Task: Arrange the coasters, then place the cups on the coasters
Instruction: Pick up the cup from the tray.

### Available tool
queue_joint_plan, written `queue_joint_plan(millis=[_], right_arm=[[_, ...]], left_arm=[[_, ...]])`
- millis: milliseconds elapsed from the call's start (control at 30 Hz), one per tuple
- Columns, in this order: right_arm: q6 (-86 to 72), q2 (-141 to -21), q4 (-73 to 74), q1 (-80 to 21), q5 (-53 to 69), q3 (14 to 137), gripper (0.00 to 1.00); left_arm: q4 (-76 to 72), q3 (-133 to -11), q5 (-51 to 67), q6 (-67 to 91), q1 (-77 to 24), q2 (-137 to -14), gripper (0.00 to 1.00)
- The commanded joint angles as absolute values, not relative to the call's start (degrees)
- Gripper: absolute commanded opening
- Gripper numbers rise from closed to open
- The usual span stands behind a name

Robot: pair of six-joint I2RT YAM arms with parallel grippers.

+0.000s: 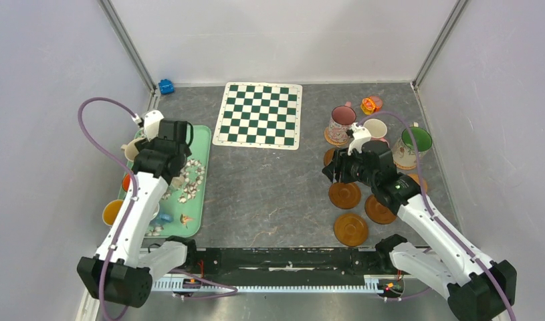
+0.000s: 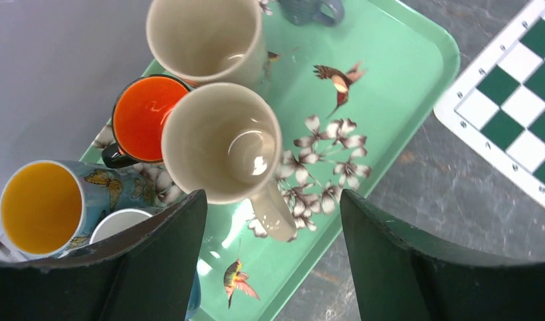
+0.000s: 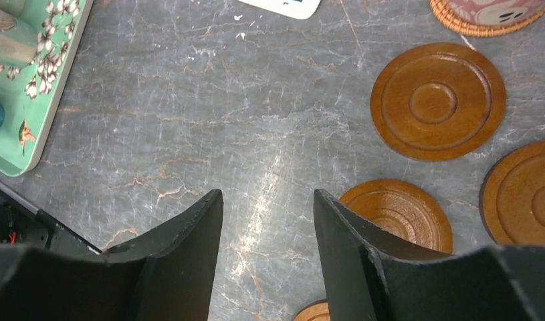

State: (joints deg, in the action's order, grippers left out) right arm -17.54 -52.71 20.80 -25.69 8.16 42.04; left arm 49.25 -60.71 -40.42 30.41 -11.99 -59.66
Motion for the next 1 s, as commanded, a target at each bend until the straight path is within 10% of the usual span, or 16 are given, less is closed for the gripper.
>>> queue_joint_plan(millis=[0, 533, 967], right_arm=[[-17.38, -49.57, 18.29, -26.1, 9.49, 40.05, 0.55], [-15.74, -49.92, 18.61, -26.1, 10.49, 41.11, 0.56], [-16.86, -50.44, 18.31, -26.1, 10.38, 41.22, 0.57]], left_arm=[[48.3, -63.9, -41.07, 34.61, -7.29, -63.21, 0.77], [38.42, -57.28, -32.27, 32.99, -0.09, -73.47, 0.61], [44.1, -57.64, -29.49, 28.9, -0.18, -72.72, 0.19]])
